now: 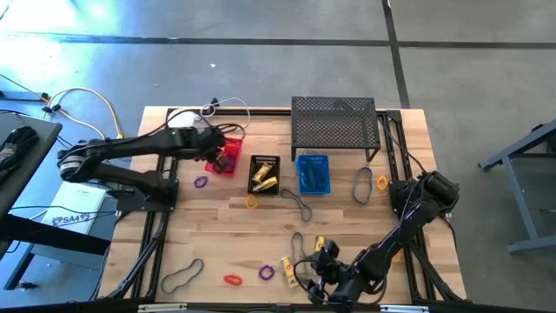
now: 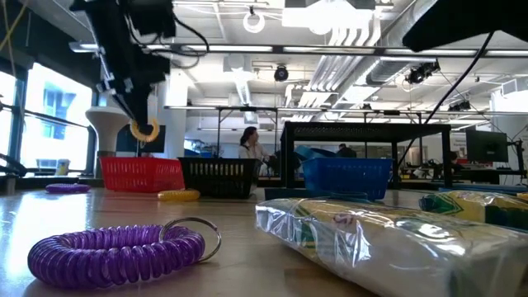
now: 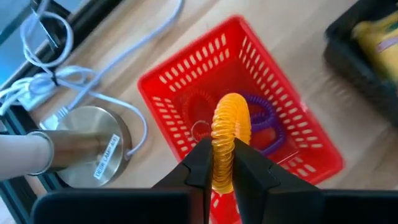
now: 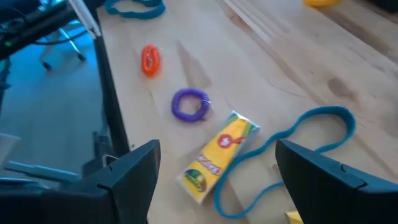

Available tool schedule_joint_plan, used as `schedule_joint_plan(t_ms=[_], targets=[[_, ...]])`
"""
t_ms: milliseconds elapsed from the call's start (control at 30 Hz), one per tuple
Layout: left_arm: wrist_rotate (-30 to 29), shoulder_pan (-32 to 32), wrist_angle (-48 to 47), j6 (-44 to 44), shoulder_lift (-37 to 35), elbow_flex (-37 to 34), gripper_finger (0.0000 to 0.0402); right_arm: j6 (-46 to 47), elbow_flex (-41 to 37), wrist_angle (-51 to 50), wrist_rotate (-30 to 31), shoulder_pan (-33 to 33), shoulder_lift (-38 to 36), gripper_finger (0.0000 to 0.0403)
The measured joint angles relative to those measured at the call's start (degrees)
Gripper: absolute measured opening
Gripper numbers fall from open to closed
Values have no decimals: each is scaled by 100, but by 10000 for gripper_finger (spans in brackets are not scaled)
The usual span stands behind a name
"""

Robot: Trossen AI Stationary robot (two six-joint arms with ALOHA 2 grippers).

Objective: Pick & Place Office Desk Supplies
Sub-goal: Put the bottom left yellow wrist coil keychain into the orange bin, then put the blue rubber band into the blue bin

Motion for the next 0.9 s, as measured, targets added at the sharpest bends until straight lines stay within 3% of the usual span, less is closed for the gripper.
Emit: schedule_joint_plan(t_ms=[267, 467, 733, 900], targets=[[11, 61, 345, 461, 905, 1, 63, 7, 0, 208, 25, 1, 0, 307], [0, 24, 483, 832, 1125, 6, 65, 130, 0, 295, 19, -15, -2, 307], [33, -476, -225, 494, 511, 613, 65, -308, 0, 291, 17, -26, -2, 307], [764, -1170, 41, 232, -76, 678, 65, -544, 0, 291, 12, -23, -2, 307]])
